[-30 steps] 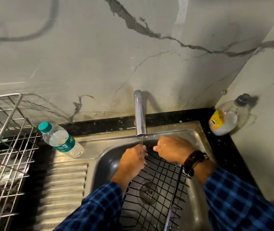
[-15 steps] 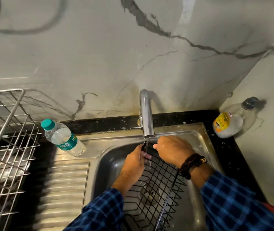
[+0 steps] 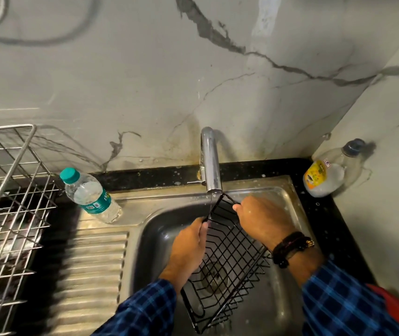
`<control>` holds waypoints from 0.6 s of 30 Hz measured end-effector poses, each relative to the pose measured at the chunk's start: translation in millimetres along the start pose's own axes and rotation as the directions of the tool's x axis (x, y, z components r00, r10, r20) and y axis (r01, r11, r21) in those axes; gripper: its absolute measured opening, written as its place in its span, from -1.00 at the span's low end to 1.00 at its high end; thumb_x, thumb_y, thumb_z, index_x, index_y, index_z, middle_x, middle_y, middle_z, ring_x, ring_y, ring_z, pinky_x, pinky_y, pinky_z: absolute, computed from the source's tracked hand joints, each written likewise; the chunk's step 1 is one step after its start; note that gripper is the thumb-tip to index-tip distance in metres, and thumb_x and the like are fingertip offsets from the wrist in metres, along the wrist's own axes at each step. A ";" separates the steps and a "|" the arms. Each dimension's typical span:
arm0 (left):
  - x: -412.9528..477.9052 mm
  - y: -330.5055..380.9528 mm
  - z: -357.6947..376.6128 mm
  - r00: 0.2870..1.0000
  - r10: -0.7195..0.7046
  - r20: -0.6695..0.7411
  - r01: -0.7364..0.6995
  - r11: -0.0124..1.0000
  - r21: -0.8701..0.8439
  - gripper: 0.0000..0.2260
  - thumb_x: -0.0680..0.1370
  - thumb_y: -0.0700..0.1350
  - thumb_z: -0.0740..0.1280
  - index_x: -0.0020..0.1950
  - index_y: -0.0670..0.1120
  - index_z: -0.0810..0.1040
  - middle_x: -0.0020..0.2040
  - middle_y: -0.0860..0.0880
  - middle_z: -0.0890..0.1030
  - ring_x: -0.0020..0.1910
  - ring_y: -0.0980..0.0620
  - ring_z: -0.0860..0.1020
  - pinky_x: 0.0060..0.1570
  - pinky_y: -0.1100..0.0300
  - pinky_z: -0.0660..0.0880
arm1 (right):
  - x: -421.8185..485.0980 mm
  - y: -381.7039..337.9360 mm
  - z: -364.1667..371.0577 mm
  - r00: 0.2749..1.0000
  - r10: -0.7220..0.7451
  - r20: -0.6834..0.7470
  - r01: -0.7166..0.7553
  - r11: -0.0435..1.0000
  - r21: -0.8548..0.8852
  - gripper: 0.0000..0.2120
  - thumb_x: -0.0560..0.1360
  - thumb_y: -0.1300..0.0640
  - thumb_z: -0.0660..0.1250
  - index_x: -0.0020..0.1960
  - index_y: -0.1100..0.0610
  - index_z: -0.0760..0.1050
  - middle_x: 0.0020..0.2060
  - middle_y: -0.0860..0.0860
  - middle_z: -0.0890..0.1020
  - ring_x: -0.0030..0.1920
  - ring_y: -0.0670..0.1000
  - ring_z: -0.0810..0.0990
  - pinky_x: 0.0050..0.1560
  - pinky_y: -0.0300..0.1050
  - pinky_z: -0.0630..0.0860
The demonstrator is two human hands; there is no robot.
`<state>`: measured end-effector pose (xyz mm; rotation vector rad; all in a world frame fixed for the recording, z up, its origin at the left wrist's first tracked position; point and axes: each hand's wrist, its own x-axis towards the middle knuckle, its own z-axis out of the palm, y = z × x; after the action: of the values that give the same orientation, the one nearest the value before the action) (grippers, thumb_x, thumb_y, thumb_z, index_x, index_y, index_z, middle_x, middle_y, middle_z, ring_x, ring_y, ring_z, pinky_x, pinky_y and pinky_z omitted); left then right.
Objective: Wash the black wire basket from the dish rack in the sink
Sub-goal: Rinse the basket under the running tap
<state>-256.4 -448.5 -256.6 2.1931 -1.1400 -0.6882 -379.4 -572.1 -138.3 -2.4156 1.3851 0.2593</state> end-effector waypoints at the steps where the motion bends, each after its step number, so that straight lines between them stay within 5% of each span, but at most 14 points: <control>1: 7.0 6.5 -0.1 1.000 0.004 -0.004 -0.004 0.997 -0.072 -0.68 0.70 0.13 0.02 0.28 0.11 0.51 0.00 0.14 0.69 -0.08 0.19 0.65 -0.06 0.15 0.61 | -2.1 -3.5 0.0 1.000 -0.012 0.003 0.012 1.000 -0.012 -0.66 0.67 -0.12 0.11 -0.04 0.07 0.52 -0.19 0.03 0.56 -0.14 0.07 0.54 -0.11 -0.08 0.47; 4: 25.7 20.5 1.5 0.999 -0.030 -0.035 0.020 0.967 -0.254 -0.61 0.63 0.29 -0.01 0.08 0.17 0.55 -0.11 0.15 0.69 -0.15 0.17 0.67 -0.11 -0.01 0.65 | -11.7 -13.5 0.3 0.996 -0.091 0.005 0.091 0.994 -0.064 -0.65 0.67 -0.11 0.10 0.07 0.08 0.55 -0.06 0.05 0.64 -0.10 0.08 0.58 -0.12 -0.08 0.45; 8: 26.8 25.8 3.1 0.978 -0.103 -0.182 0.050 0.960 -0.275 -0.47 0.64 0.28 -0.06 -0.11 0.01 0.58 -0.23 0.02 0.64 -0.20 0.06 0.62 -0.11 0.00 0.59 | -20.6 -19.8 5.0 0.988 -0.145 0.060 0.148 0.987 -0.057 -0.66 0.67 -0.14 0.07 0.06 0.04 0.53 -0.02 0.02 0.65 0.01 0.09 0.63 -0.12 -0.07 0.40; 12: 24.2 13.0 9.3 0.992 -0.100 -0.073 0.036 0.801 -0.597 -0.45 0.62 0.34 0.03 0.01 -0.03 0.63 -0.09 -0.03 0.69 -0.05 0.03 0.65 0.01 0.10 0.58 | -21.5 -21.3 11.7 0.987 -0.119 0.110 0.120 0.993 -0.007 -0.67 0.66 -0.17 0.07 -0.10 0.00 0.44 -0.10 0.01 0.63 -0.04 0.10 0.62 -0.10 -0.02 0.45; 14: 24.8 1.8 9.2 0.994 -0.065 -0.083 0.008 0.828 -0.561 -0.56 0.66 0.24 0.07 -0.02 -0.03 0.59 -0.11 0.05 0.64 -0.10 0.15 0.59 -0.02 0.14 0.52 | -22.4 -19.2 13.7 0.991 -0.095 0.099 0.095 0.995 0.000 -0.67 0.66 -0.18 0.06 -0.13 -0.01 0.41 -0.12 -0.01 0.62 -0.05 0.07 0.61 -0.08 -0.01 0.47; 18: 16.3 -24.0 9.6 0.997 -0.047 -0.057 0.018 0.903 -0.430 -0.67 0.65 0.17 0.09 0.28 0.15 0.53 0.20 0.11 0.58 0.22 0.11 0.56 0.25 0.00 0.52 | -15.4 -8.5 10.4 0.994 -0.054 0.098 0.047 0.997 0.067 -0.61 0.66 -0.19 0.03 -0.20 0.01 0.37 -0.22 -0.03 0.55 -0.08 0.09 0.59 -0.04 -0.01 0.49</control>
<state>-241.3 -453.2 -282.7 1.8460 -0.8235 -0.7905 -379.7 -551.9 -141.2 -2.3478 1.2680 0.3138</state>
